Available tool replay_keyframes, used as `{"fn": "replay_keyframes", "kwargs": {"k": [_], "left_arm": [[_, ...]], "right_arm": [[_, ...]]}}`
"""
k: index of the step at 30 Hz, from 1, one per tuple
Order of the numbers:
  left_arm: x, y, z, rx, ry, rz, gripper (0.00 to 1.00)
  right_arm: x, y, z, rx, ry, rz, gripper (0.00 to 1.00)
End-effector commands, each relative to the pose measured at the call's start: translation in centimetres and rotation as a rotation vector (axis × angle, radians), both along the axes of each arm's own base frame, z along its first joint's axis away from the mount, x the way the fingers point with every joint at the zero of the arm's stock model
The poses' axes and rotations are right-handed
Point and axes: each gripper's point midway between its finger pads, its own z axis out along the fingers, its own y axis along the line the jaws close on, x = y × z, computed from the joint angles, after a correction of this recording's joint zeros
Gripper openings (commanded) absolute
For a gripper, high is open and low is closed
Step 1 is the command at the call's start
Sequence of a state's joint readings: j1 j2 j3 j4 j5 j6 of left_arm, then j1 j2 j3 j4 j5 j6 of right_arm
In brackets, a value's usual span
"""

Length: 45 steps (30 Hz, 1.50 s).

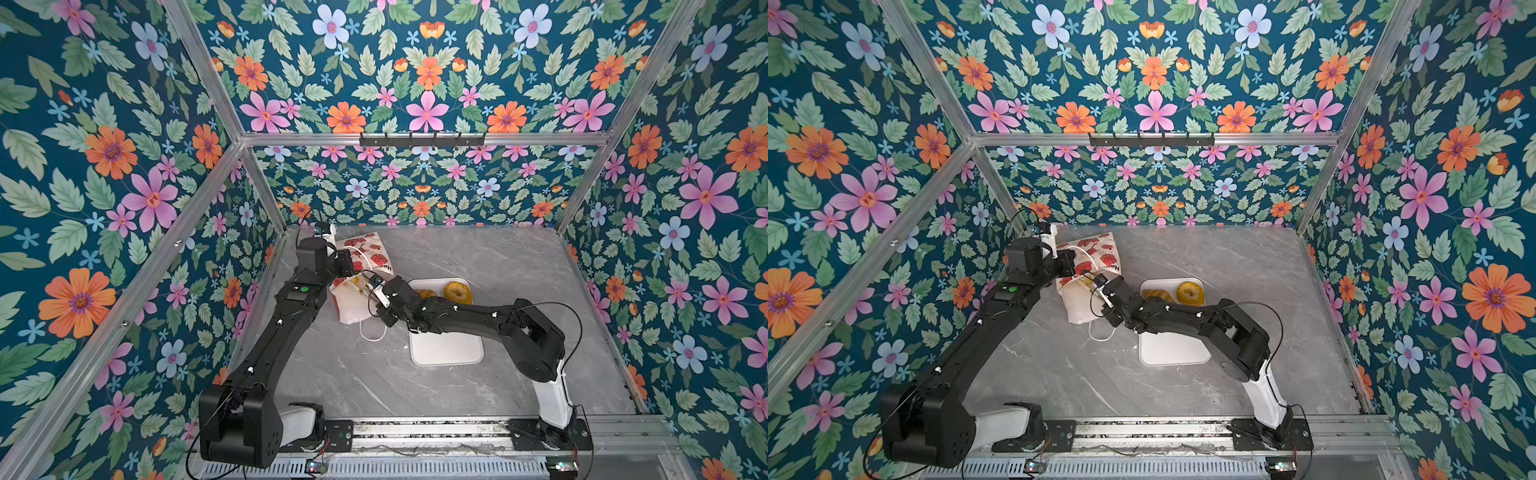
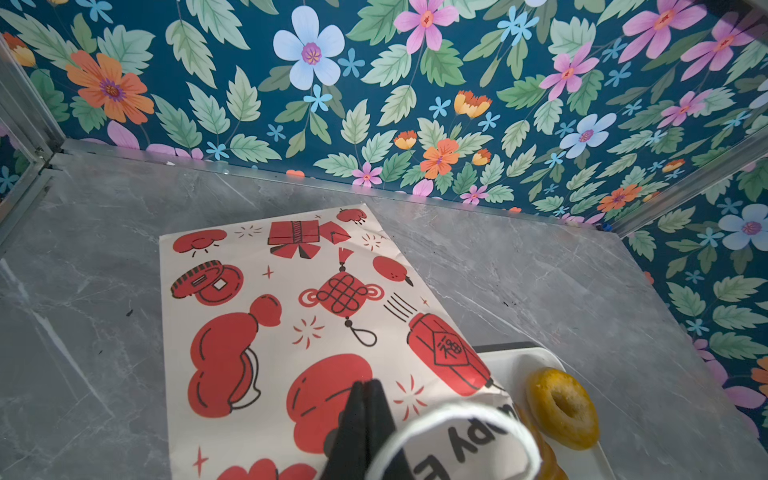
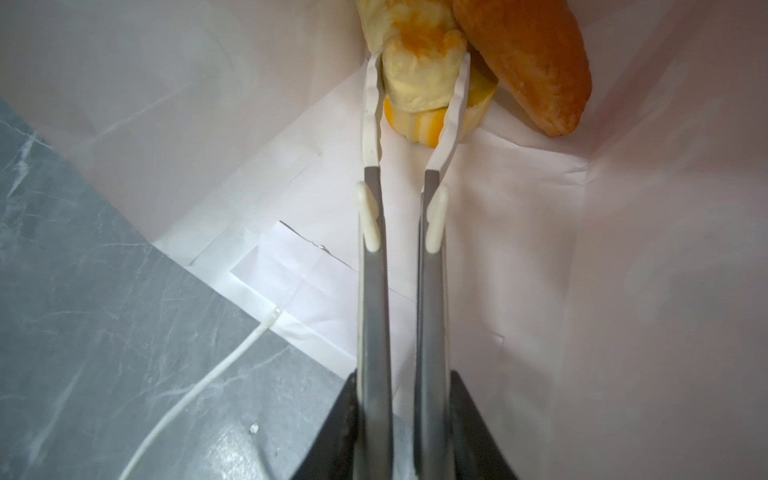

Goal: Take the fake bread out of the paper bag
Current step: 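Pull the bread roll out with the tongs and carry it over the tray, then lower the bread roll onto the tray beside the croissant and open the tongs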

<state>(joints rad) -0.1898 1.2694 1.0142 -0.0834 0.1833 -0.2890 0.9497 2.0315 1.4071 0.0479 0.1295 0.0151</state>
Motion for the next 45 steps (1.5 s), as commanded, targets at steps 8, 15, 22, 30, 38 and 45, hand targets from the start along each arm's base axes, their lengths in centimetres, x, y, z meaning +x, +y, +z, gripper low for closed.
{"fn": "replay_keyframes", "kwargs": {"k": [8, 15, 22, 30, 38, 45], "left_arm": [[0.6, 0.2, 0.1, -0.001, -0.013, 0.015, 0.00], [0.9, 0.4, 0.7, 0.006, -0.027, 0.027, 0.00], [1.3, 0.2, 0.8, -0.002, -0.028, 0.023, 0.00], [1.4, 0.3, 0.9, -0.004, -0.033, 0.032, 0.00], [1.6, 0.5, 0.6, 0.006, -0.025, 0.043, 0.00], [1.7, 0.7, 0.6, 0.014, -0.025, 0.049, 0.00]], "right_arm": [[-2.1, -1.1, 3.1, 0.042, -0.046, 0.027, 0.24], [-4.7, -2.7, 3.2, 0.036, 0.000, 0.053, 0.23], [-6.8, -5.0, 4.0, 0.042, 0.004, 0.033, 0.22], [-10.0, -9.0, 5.9, 0.069, 0.027, 0.016, 0.22], [-13.8, -14.1, 4.8, -0.013, 0.060, -0.032, 0.22], [-17.7, -18.9, 4.8, 0.048, 0.137, -0.074, 0.24]]}}
